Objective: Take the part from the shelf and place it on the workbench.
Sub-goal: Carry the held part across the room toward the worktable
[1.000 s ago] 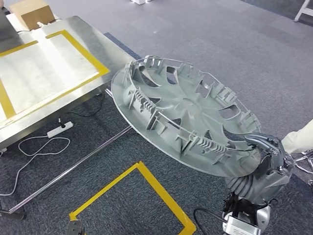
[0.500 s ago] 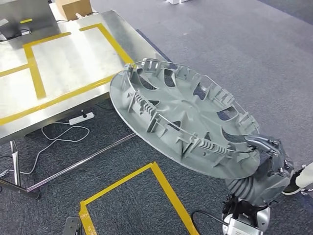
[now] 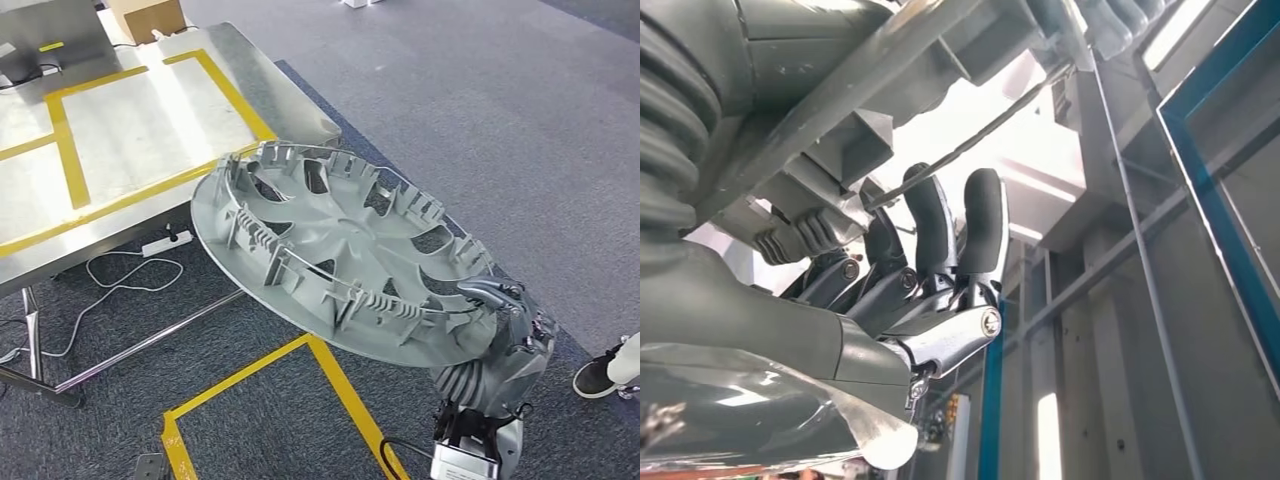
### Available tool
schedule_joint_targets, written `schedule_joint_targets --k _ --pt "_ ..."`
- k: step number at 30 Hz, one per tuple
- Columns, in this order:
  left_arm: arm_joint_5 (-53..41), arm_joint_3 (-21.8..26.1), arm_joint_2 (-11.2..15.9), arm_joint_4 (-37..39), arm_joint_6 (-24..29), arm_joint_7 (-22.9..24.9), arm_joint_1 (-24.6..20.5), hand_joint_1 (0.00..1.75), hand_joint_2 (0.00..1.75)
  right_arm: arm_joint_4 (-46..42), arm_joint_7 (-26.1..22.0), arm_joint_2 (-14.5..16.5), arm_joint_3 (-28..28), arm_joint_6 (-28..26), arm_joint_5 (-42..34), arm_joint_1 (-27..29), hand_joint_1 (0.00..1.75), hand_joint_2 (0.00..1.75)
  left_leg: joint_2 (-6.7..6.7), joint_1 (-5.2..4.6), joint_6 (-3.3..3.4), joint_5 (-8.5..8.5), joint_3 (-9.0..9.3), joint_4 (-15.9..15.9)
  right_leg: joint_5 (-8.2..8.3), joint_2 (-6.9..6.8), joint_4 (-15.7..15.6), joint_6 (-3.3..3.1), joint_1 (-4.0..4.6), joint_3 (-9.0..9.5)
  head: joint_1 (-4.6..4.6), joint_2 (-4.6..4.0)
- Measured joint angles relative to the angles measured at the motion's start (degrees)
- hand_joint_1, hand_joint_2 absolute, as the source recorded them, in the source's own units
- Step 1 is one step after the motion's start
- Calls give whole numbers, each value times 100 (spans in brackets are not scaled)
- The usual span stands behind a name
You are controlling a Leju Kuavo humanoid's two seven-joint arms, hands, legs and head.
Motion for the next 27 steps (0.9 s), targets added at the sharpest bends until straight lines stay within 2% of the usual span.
schedule_joint_targets --k 3,5,6,8,9,10,11,13,15,16,18,20,22,24,25,26,27 --pt "27 13 0 0 -12 -21 8 0 0 51 14 -16 40 0 -11 -1 175 175 6 -9 65 -4 49 -135 2 -15 -29 98 10 -4 3 0" --pt "33 25 -4 -1 -5 -28 14 0 0 82 38 -39 71 1 -24 -4 175 175 -1 22 127 24 88 -195 -105 -2 109 152 14 -76 20 0" --pt "33 31 -8 -2 1 -31 13 0 0 95 51 -54 88 1 -31 -9 175 175 -4 38 153 34 107 -221 -234 10 336 169 15 -192 32 0" --pt "31 39 -22 -2 17 -33 19 0 0 127 86 -84 115 1 -44 -15 175 175 -6 30 186 21 114 -221 -556 35 1064 196 14 -556 51 0" --pt "29 44 -34 -2 25 -32 26 0 0 144 106 -98 122 1 -45 -10 175 175 -8 27 196 12 117 -217 -646 39 1374 209 13 -729 53 0" --pt "28 54 -48 -2 32 -32 34 0 0 161 129 -113 126 1 -45 0 175 175 -12 24 201 1 123 -213 -634 42 1515 217 14 -824 54 0" --pt "28 67 -60 -2 39 -31 40 0 0 173 149 -127 127 1 -44 11 175 175 -21 23 202 -12 132 -206 -524 42 1453 219 13 -817 55 0" --pt "28 95 -81 -2 47 -31 49 0 0 184 177 -152 129 1 -43 24 175 175 -44 26 179 -60 163 -182 -127 47 764 202 9 -505 56 0" --pt "26 115 -95 -2 50 -29 50 0 0 187 197 -170 137 2 -43 21 175 175 -60 8 128 -113 163 -136 71 66 136 166 14 -175 52 0" --pt "25 122 -99 -2 50 -25 53 0 0 190 206 -178 143 2 -44 22 175 175 -62 0 104 -127 156 -122 62 77 26 143 22 -107 47 0" --pt "22 132 -106 -2 50 -18 56 0 0 192 219 -191 149 2 -48 38 175 175 -65 1 68 -144 156 -117 36 85 8 90 27 -80 39 0" --pt "22 135 -107 -3 52 -16 55 0 0 192 222 -199 156 1 -49 46 175 175 -57 7 19 -250 129 8 18 69 -18 28 3 -36 23 0" --pt "22 138 -104 -4 53 -16 51 0 0 192 220 -200 167 -1 -48 44 175 175 -46 25 -43 -534 -123 566 -9 45 -35 -32 -16 17 -4 0" --pt "22 139 -105 -4 52 -16 60 0 0 195 220 -200 172 -1 -50 49 175 175 -44 46 -82 -798 -529 1331 -42 33 -34 -58 -17 52 -16 0" --pt "21 140 -105 -3 52 -15 69 0 0 196 227 -202 171 -1 -56 54 175 175 -43 53 -91 -797 -659 1533 -60 33 -34 -59 -17 75 -16 0" --pt "20 142 -107 -3 53 -12 75 0 0 198 241 -206 171 -1 -68 60 175 175 -43 57 -91 -674 -685 1508 -81 35 -34 -55 -17 106 -18 0" --pt "18 143 -110 -2 56 -9 77 0 0 200 263 -215 172 -1 -87 64 175 175 -42 62 -83 -449 -605 1261 -105 38 -34 -47 -17 147 -17 0"
